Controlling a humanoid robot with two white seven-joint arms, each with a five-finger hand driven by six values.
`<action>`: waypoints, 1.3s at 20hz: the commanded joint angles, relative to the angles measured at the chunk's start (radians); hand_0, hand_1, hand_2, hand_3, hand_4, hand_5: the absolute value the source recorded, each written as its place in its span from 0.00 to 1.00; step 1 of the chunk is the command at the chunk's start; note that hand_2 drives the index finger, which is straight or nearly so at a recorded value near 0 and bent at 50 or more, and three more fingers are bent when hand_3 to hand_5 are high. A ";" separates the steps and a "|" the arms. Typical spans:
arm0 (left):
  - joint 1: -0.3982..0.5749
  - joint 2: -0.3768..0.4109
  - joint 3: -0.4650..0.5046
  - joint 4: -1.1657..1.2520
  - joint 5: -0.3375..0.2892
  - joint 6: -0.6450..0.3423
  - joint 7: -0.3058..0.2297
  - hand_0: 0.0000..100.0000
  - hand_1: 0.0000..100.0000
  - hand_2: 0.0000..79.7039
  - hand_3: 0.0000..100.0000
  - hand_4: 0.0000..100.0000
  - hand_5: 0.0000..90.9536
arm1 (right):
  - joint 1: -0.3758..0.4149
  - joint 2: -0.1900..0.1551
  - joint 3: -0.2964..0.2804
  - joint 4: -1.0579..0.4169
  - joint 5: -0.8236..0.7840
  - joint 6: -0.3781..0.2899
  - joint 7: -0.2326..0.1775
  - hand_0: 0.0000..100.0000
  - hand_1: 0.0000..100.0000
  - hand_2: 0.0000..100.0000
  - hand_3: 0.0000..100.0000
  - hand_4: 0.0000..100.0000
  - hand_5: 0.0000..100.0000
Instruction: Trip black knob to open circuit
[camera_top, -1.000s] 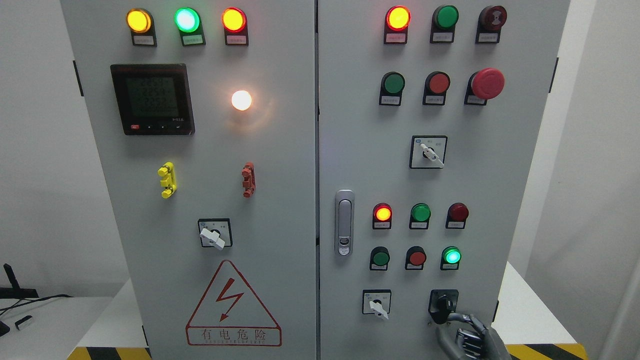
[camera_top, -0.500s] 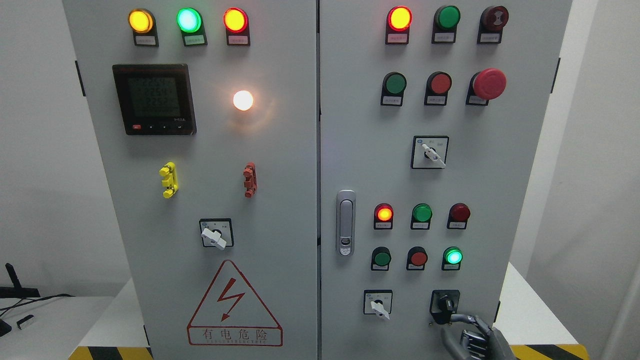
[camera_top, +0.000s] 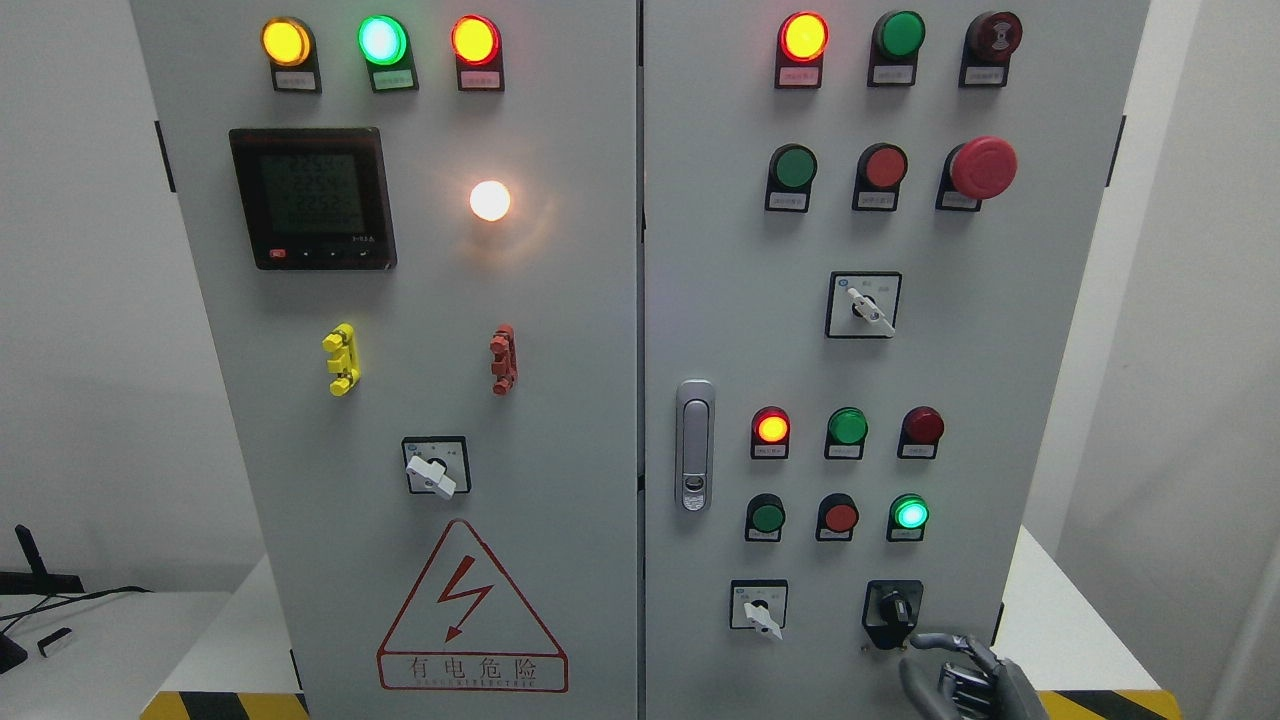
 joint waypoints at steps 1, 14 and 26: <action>0.000 -0.001 0.000 0.000 -0.031 0.001 0.001 0.12 0.39 0.00 0.00 0.00 0.00 | 0.045 -0.016 -0.080 -0.056 -0.007 -0.005 0.024 0.49 0.82 0.51 1.00 1.00 0.94; 0.000 0.000 0.000 0.000 -0.031 0.001 0.001 0.12 0.39 0.00 0.00 0.00 0.00 | 0.155 -0.028 -0.175 -0.127 -0.157 0.007 0.050 0.09 0.17 0.32 0.52 0.46 0.44; 0.000 0.000 0.000 0.000 -0.031 0.001 0.001 0.12 0.39 0.00 0.00 0.00 0.00 | 0.215 -0.036 -0.181 -0.162 -0.189 0.007 0.059 0.00 0.00 0.26 0.44 0.38 0.35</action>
